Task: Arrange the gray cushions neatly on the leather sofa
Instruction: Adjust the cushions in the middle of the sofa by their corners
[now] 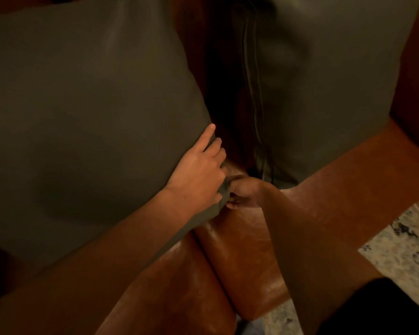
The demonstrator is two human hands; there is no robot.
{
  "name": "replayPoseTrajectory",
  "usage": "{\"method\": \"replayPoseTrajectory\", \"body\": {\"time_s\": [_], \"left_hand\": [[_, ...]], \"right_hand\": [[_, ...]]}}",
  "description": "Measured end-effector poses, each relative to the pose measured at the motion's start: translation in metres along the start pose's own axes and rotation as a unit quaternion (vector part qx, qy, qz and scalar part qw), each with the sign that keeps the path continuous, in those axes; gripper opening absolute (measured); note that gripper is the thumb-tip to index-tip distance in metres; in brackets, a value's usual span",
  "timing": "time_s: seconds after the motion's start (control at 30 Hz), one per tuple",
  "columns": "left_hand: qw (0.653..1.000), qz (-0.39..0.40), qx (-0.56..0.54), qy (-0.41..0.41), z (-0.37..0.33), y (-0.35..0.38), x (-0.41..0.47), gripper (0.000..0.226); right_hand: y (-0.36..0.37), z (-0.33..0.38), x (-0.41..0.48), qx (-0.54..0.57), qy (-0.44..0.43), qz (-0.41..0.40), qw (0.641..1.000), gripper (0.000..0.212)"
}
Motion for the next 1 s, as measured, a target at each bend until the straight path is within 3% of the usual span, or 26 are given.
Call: {"method": "replayPoseTrajectory", "body": {"time_s": [0.17, 0.43, 0.73, 0.83, 1.0], "left_hand": [[1.0, -0.013, -0.006, -0.005, 0.001, 0.0, -0.001, 0.061], [0.999, -0.03, -0.012, -0.005, 0.004, -0.005, -0.012, 0.062], [0.997, -0.068, -0.035, 0.015, 0.005, -0.008, -0.019, 0.062], [0.988, -0.128, -0.085, 0.02, 0.008, -0.019, -0.025, 0.05], [0.922, -0.321, -0.213, -0.046, 0.04, -0.062, -0.053, 0.031]], "right_hand": [[-0.016, 0.001, -0.001, -0.041, -0.018, -0.085, 0.995, 0.023], [-0.046, -0.021, -0.006, 0.133, -0.007, -0.314, 0.94, 0.044], [-0.047, -0.019, -0.007, 0.053, -0.009, -0.407, 0.912, 0.046], [-0.045, -0.015, -0.01, -0.007, -0.012, -0.415, 0.91, 0.041], [-0.034, 0.033, -0.048, -0.108, -0.107, -0.449, 0.88, 0.041]]}}
Point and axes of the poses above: each hand's wrist, its own x-axis towards the middle knuckle, its own y-axis out of the palm, z = x × y, the point moved 7 cm from there along x, towards the middle knuckle, and after that the axes turned 4 degrees about -x, right-handed, at the moved point
